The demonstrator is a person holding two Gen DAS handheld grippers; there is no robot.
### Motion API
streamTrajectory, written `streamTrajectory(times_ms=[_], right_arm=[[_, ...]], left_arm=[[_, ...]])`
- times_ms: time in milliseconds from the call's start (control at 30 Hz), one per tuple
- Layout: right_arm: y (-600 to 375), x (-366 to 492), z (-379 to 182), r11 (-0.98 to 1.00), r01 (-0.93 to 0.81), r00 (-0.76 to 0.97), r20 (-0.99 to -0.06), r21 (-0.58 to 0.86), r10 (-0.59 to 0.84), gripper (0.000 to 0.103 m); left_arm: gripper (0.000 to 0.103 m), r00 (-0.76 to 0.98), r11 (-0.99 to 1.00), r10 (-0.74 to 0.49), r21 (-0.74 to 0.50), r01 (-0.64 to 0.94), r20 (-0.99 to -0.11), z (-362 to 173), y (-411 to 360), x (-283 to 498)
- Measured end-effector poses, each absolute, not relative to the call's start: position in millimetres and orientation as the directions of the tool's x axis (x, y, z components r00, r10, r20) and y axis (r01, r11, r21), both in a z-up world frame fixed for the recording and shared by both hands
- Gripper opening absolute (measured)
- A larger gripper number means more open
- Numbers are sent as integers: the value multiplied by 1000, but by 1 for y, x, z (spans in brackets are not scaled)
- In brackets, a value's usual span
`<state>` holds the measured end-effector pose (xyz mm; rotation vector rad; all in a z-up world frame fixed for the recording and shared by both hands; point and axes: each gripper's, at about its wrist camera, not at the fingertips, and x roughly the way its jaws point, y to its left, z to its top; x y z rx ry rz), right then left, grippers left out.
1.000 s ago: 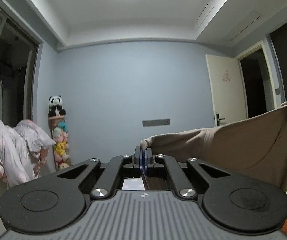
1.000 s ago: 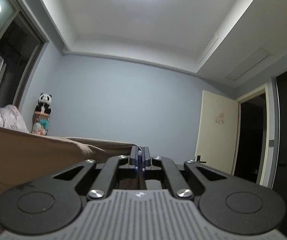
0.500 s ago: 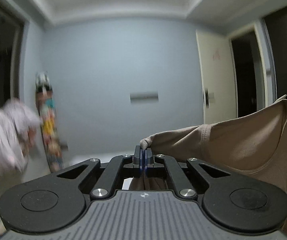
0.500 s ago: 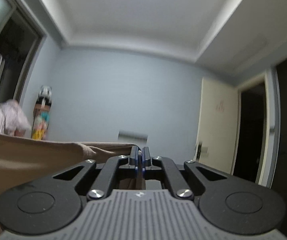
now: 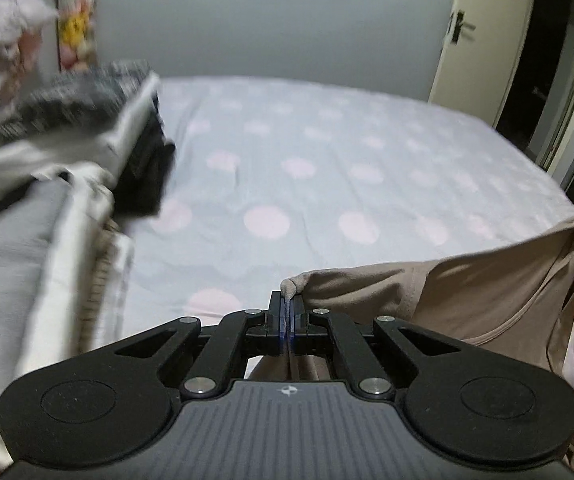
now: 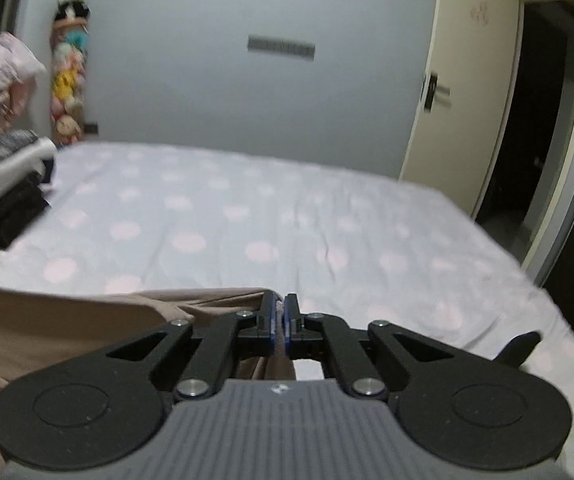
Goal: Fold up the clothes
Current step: 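Lift the shirt high with both grippers to shake it out, then lower the beige shirt onto the bed and open both grippers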
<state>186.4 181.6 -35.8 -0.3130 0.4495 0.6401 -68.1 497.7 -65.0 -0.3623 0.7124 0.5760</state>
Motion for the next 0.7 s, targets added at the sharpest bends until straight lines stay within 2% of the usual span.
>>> streamTrajectory(times_ms=[200, 300, 333, 467, 533, 567, 600, 700], right_arm=[[223, 238, -111, 777, -612, 692, -576, -148, 435, 4], [236, 257, -142, 778, -612, 665, -624, -141, 410, 4], [238, 261, -153, 778, -612, 656, -640, -141, 401, 4], [243, 270, -175, 770, -624, 619, -685, -132, 384, 4], [244, 274, -182, 765, -632, 604, -699, -127, 382, 4], [244, 276, -184, 763, -634, 597, -705, -123, 383, 4], [244, 278, -187, 762, -637, 591, -710, -118, 383, 4], [245, 283, -191, 757, -646, 563, -733, -100, 383, 5]], left_arm=[[3, 576, 782, 262, -180, -597, -774, -133, 535, -23], [7, 554, 785, 206, -201, -586, -807, -161, 545, -11], [14, 549, 783, 193, -208, -585, -813, -168, 549, -9], [29, 559, 777, 184, -229, -586, -808, -180, 557, -14], [49, 566, 798, 179, -217, -562, -805, -182, 557, -14], [54, 565, 808, 179, -207, -552, -805, -183, 556, -12], [58, 562, 815, 177, -199, -544, -808, -185, 555, -9], [54, 560, 836, 158, -192, -515, -813, -193, 549, 8]])
